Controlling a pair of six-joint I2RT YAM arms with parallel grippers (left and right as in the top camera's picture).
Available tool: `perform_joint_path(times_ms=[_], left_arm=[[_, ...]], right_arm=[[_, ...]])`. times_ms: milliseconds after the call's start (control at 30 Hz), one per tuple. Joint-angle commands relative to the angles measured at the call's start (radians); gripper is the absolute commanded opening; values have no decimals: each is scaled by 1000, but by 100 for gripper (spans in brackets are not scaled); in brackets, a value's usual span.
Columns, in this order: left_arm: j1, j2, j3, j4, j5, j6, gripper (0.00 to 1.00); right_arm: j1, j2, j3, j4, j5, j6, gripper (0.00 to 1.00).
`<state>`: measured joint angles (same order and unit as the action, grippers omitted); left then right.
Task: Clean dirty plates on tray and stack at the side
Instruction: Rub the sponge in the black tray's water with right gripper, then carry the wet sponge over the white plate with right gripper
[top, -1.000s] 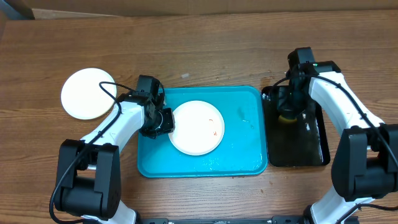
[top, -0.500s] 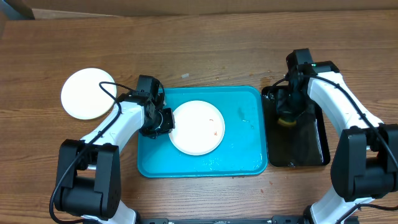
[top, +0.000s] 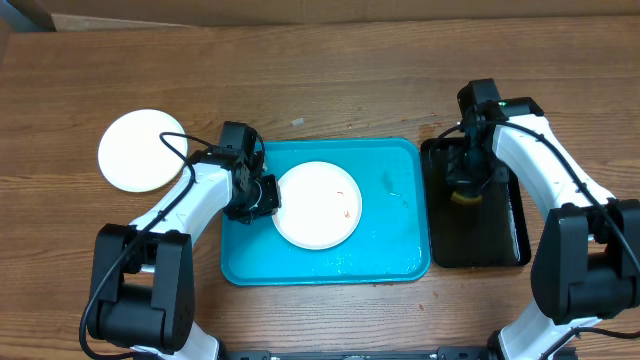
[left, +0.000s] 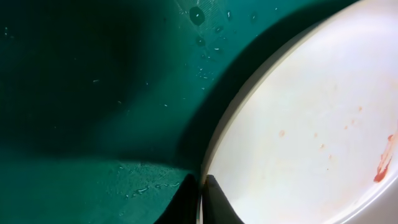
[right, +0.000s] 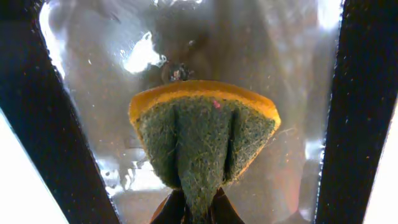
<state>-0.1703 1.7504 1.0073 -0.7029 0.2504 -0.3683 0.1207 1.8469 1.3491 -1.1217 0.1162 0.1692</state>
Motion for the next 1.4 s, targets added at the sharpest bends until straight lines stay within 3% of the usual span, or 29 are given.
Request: perform_joint_path(times_ms=[0,200,400,700,1000,1233,1367], left_arm=[[-10,-5,-6,-2,2,-6,4],[-25,-5,-6,-2,2,-7,4],[-46,-5,-6,11,2,-14,4],[-46,-5,-6,12,2,-14,4],[-46,-5,-6,11,2,-14,4],[-46,-5,-6,11,2,-14,4],[-46,-5,-6,9,2,-14,4]], right_arm=[[27,-7,101,-26,19,-10,4],[159,-7,280,-100,-14,-20,4],[388,-2,310,-29,-27,-20,4],[643,93,277,47,238,-19,4],[667,257,275,17,327,49,4],[663,312,273,-14,174,132,4],[661,323,242,-5,174,209,12]])
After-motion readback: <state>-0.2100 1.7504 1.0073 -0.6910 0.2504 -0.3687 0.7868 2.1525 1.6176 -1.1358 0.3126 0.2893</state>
